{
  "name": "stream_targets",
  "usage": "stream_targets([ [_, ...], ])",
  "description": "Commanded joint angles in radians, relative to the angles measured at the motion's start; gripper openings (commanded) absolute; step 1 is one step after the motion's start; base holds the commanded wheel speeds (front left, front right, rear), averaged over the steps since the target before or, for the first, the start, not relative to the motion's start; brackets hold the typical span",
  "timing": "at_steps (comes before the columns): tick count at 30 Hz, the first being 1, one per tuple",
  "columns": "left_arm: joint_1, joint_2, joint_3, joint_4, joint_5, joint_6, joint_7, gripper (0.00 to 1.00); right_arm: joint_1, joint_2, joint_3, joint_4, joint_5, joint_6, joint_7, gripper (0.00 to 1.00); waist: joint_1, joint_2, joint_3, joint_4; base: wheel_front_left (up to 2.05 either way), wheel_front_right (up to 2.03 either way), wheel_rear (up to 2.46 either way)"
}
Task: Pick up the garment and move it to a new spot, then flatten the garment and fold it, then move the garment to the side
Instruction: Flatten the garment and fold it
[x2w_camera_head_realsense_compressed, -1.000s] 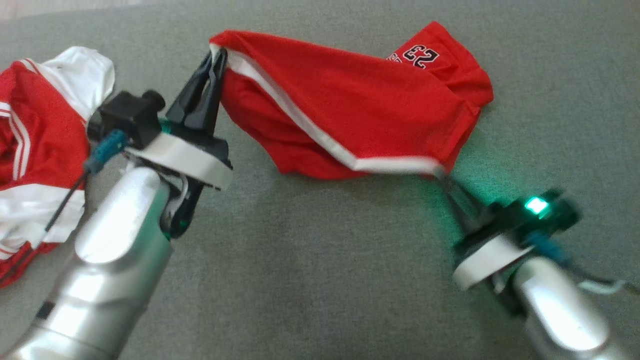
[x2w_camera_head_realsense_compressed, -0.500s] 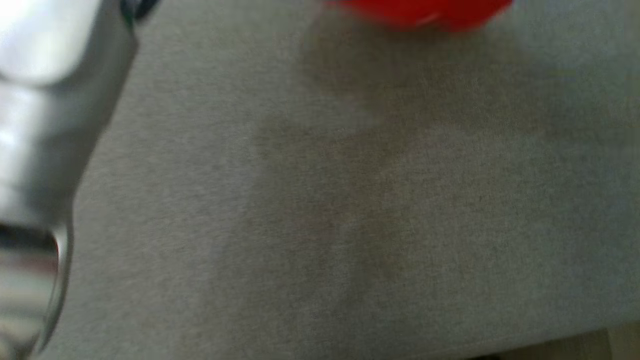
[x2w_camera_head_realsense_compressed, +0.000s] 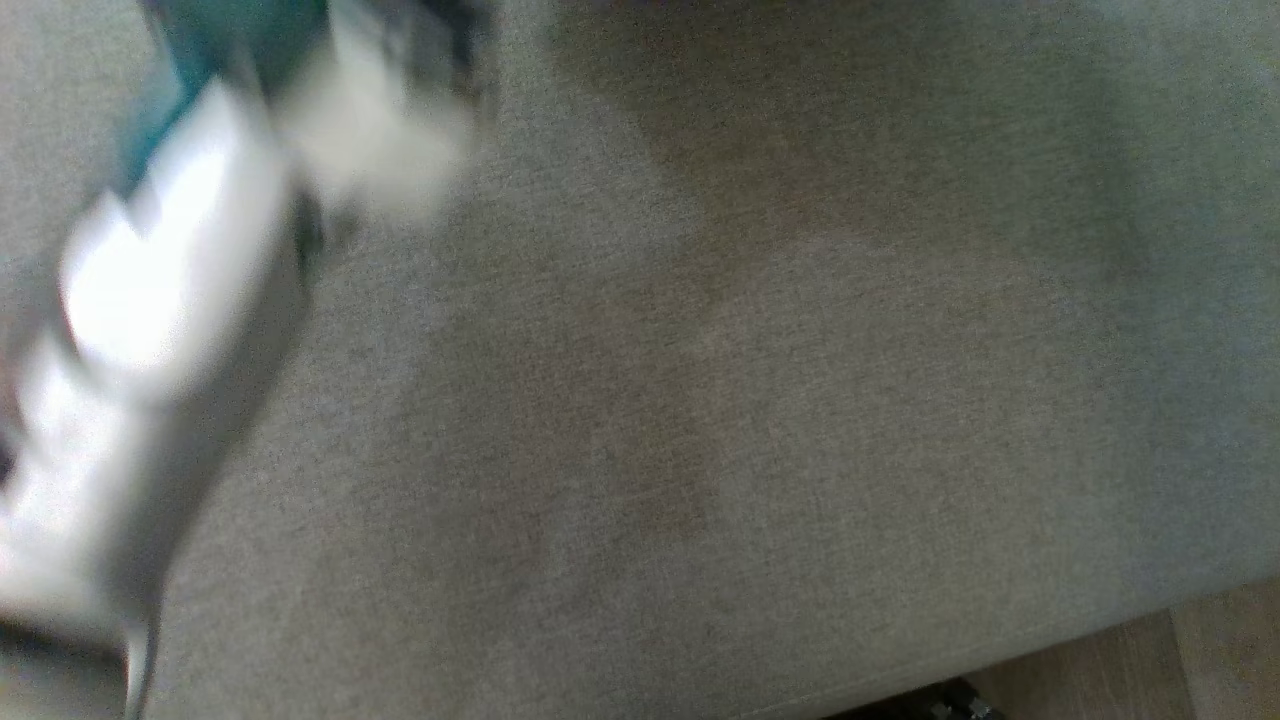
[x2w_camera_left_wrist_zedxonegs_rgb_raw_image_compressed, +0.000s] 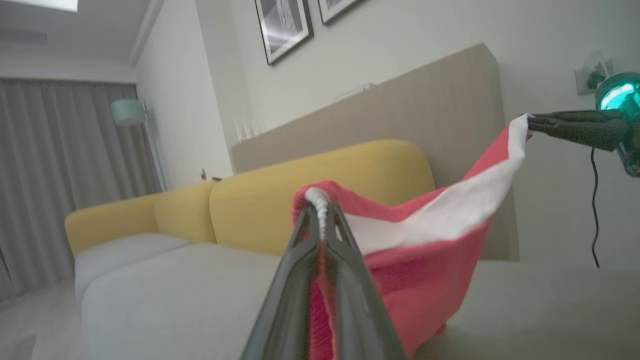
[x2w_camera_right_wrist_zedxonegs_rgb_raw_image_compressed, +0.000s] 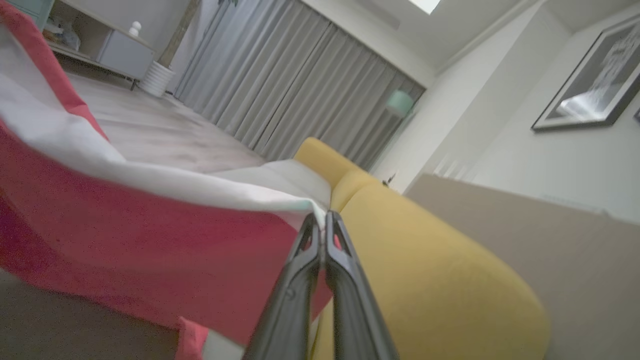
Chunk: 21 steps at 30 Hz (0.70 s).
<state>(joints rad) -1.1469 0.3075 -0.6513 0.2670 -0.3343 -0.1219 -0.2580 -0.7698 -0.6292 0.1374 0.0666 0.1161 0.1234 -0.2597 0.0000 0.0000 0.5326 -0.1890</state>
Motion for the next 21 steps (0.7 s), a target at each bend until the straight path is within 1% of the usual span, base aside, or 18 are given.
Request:
stream_targets([
  [1, 0.085, 0.063, 0.03, -0.084, 0.03, 0.018, -0.003, 0.0, 0.124, 0.001, -0.025, -0.056, 0.013, 0.007, -0.002, 0.0, 0.0, 0.0, -0.015, -0.003, 0.0, 0.0, 0.0],
  [4, 0.328, 0.12, 0.025, -0.191, 0.067, 0.056, -0.004, 0.0, 0.347, 0.04, -0.051, -0.111, 0.018, 0.007, -0.002, 0.0, 0.0, 0.0, -0.039, -0.01, 0.0, 0.0, 0.0],
  [6, 0.483, 0.143, 0.019, -0.246, 0.077, 0.08, -0.004, 0.0, 0.477, 0.062, -0.061, -0.133, 0.043, 0.007, -0.002, 0.0, 0.0, 0.0, -0.052, -0.013, 0.0, 0.0, 0.0],
  [9, 0.673, 0.166, -0.01, -0.289, 0.092, 0.1, -0.004, 0.0, 0.64, 0.061, -0.073, -0.161, 0.059, 0.007, -0.002, 0.0, 0.0, 0.0, -0.07, -0.012, 0.0, 0.0, 0.0],
  [11, 0.767, 0.173, -0.035, -0.298, 0.101, 0.108, -0.004, 0.0, 0.731, 0.052, -0.09, -0.189, 0.07, 0.007, -0.002, 0.0, 0.0, 0.0, -0.083, -0.008, 0.0, 0.0, 0.0],
  [13, 0.838, 0.168, -0.055, -0.314, 0.097, 0.108, -0.004, 0.0, 0.809, 0.033, -0.109, -0.22, 0.076, 0.007, -0.002, 0.0, 0.0, 0.0, -0.097, 0.001, 0.0, 0.0, 0.0],
  [16, 0.903, 0.164, -0.073, -0.347, 0.097, 0.109, -0.004, 0.0, 0.89, 0.023, -0.152, -0.27, 0.092, 0.007, -0.002, 0.0, 0.0, 0.0, -0.112, 0.013, 0.0, 0.0, 0.0],
  [19, 0.914, 0.143, -0.06, -0.385, 0.083, 0.106, -0.004, 0.0, 0.908, -0.003, -0.184, -0.293, 0.083, 0.007, -0.002, 0.0, 0.0, 0.0, -0.112, 0.025, 0.0, 0.0, 0.0],
  [21, 0.891, 0.117, -0.043, -0.401, 0.067, 0.099, -0.004, 0.0, 0.884, -0.039, -0.182, -0.279, 0.077, 0.007, -0.002, 0.0, 0.0, 0.0, -0.104, 0.037, 0.0, 0.0, 0.0],
])
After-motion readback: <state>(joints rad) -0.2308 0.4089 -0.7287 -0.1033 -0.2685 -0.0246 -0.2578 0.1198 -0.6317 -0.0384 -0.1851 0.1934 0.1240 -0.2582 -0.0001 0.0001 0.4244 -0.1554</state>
